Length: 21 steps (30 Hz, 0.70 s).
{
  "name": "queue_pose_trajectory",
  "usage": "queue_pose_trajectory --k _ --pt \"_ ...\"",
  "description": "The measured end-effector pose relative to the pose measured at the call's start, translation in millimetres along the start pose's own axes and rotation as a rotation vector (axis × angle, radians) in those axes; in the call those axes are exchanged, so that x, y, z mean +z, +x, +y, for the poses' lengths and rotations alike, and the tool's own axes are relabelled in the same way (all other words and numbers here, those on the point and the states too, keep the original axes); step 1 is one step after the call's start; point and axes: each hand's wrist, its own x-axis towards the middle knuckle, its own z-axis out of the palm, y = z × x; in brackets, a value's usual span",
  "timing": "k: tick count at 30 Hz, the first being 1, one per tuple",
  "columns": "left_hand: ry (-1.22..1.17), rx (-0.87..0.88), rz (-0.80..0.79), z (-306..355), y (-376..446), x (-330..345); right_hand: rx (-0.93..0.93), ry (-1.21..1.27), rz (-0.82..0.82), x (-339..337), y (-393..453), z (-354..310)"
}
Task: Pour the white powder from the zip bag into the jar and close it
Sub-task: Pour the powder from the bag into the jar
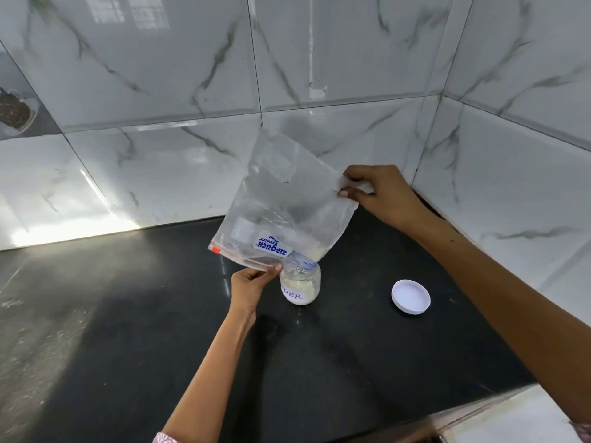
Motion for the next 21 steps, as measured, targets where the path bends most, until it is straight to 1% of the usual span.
queue_pose_trajectory --k 2,4,7,10,15,17,20,21 --pt "0.003 0.018 -0.022 0.3 -2.2 -2.5 0.024 0.008 0.034 -2.3 4.0 -0.3" --pt "-0.011 0.034 -0.053 -0.3 -4.0 -5.2 0.016 -0.019 -0.009 -2.9 5.4 -0.8" --pt "0.0 0.047 -0.067 2.0 -5.7 -6.1 0.03 -0.003 0.079 -4.5 8.6 0.1" --pt "-0.003 0.076 -0.092 2.1 -5.4 -5.0 0.041 -0.014 -0.053 1.6 6.7 -1.6" --pt "-0.006 0.049 -0.107 5.8 -0.7 -4.3 0.054 -0.027 -0.024 2.4 4.6 0.9" --pt "-0.007 0.047 -0.127 7.7 2.0 -4.6 0.053 -0.028 0.027 0.6 5.4 1.8" --pt "0.026 0.056 -0.175 8.2 4.2 -2.7 0.031 -0.028 -0.03 1.0 4.7 -1.1" --pt "0.03 0.061 -0.181 8.4 4.7 -2.2 0.027 -0.017 -0.018 1.3 4.4 -1.0"
